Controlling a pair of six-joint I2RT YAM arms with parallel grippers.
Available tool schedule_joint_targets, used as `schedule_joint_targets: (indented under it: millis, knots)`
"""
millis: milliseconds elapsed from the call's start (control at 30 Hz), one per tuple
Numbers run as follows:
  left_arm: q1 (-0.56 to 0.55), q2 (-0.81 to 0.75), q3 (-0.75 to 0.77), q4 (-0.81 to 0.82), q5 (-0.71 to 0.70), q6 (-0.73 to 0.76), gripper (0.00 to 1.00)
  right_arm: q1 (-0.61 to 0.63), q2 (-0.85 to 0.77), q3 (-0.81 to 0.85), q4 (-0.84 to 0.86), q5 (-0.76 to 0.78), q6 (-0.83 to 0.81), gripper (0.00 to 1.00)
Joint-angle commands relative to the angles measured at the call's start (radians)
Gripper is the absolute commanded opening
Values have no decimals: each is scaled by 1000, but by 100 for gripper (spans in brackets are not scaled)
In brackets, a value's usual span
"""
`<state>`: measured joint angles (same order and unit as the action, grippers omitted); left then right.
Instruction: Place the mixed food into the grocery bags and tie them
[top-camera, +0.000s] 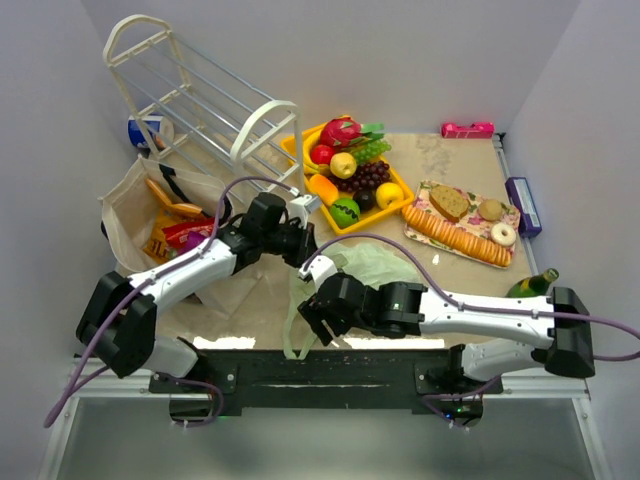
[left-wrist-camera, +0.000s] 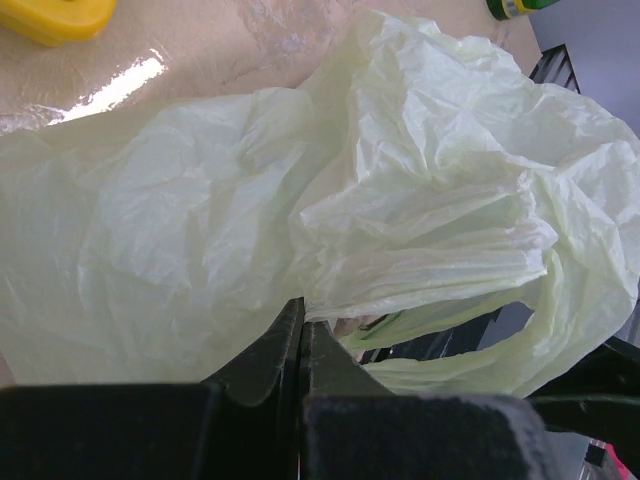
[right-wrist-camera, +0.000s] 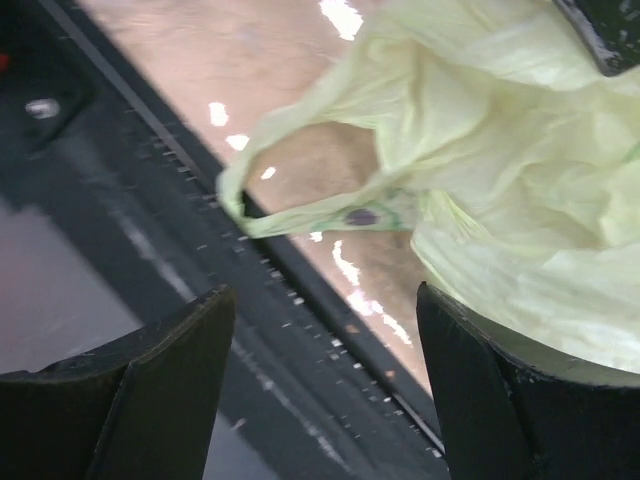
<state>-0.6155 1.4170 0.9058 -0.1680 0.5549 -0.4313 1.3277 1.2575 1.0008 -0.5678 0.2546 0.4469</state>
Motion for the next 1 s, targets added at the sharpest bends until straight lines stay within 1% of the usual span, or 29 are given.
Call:
schedule_joint_targets:
  millis: [0, 167, 200, 300, 333, 433, 633, 733, 833, 867, 967]
  knots:
    - [19, 11, 47, -13, 28, 8, 0, 5, 19, -31, 86, 155, -8, 75]
    - [25, 10, 53, -16, 36, 14, 0, 14, 46, -172, 258, 216, -36, 76]
    - [25, 13, 54, -16, 37, 14, 0, 15, 51, -186, 308, 245, -51, 77]
    - [25, 14, 58, -30, 42, 23, 0, 16, 66, -211, 388, 276, -117, 80]
    - [25, 16, 59, -31, 43, 28, 0, 18, 81, -211, 402, 276, -158, 80]
    - [26, 14, 65, -41, 46, 37, 0, 18, 126, -196, 414, 290, -204, 81]
    - [28, 11, 76, -39, 66, 40, 0, 16, 239, -179, 407, 262, -225, 80]
    - [31, 5, 76, -27, 80, 34, 0, 16, 284, -188, 439, 244, -228, 78]
    - [34, 0, 76, -27, 83, 40, 0, 16, 306, -171, 436, 227, -214, 66]
    - [37, -1, 76, -30, 85, 42, 0, 15, 301, -166, 437, 200, -209, 58]
    - [42, -6, 71, -39, 85, 54, 0, 15, 278, -180, 456, 144, -205, 49]
